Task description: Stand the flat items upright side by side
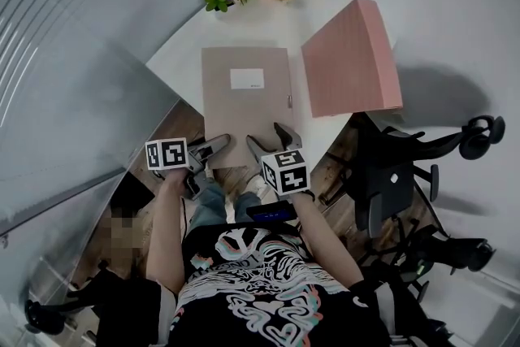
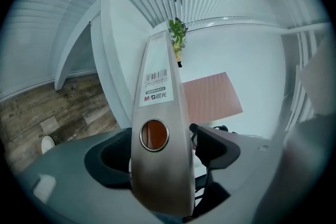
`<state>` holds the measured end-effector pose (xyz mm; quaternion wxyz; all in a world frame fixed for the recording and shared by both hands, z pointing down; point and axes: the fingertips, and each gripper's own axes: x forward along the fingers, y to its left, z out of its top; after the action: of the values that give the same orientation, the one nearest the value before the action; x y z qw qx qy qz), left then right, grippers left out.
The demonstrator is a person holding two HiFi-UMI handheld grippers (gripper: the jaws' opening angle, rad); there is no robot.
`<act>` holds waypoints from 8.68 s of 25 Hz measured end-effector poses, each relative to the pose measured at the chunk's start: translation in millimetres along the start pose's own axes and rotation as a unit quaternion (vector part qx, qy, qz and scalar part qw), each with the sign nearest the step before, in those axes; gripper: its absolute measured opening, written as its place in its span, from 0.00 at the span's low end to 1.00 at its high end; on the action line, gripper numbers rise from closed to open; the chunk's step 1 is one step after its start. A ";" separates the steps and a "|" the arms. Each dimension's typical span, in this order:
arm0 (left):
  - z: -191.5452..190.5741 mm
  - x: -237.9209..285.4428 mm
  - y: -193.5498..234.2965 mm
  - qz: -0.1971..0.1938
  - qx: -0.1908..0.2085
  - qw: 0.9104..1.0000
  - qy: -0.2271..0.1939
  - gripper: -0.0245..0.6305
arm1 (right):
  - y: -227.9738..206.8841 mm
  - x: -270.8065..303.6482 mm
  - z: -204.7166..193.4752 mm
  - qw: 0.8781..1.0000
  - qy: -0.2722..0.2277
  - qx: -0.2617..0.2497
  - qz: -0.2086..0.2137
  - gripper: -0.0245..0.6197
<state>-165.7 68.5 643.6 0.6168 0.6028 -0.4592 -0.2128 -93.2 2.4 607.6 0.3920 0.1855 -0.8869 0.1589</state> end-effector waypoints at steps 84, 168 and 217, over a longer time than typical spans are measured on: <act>37.2 -2.4 -194.7 -0.050 0.170 0.976 -0.125 0.39 | -64.1 -59.5 40.5 0.964 -0.103 0.213 0.120 0.54; 82.4 107.9 -183.7 -0.226 0.193 0.935 0.194 0.45 | -114.0 -14.6 223.4 0.992 0.028 0.106 -0.065 0.56; 132.3 111.3 -200.0 -0.232 0.131 0.960 0.080 0.43 | -102.6 -121.7 301.6 0.942 -0.307 0.033 -0.129 0.51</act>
<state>-162.1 -131.4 470.6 0.5005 0.7838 -0.2794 -0.2391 -162.7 -191.9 336.2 0.1113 0.3510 -0.9270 0.0712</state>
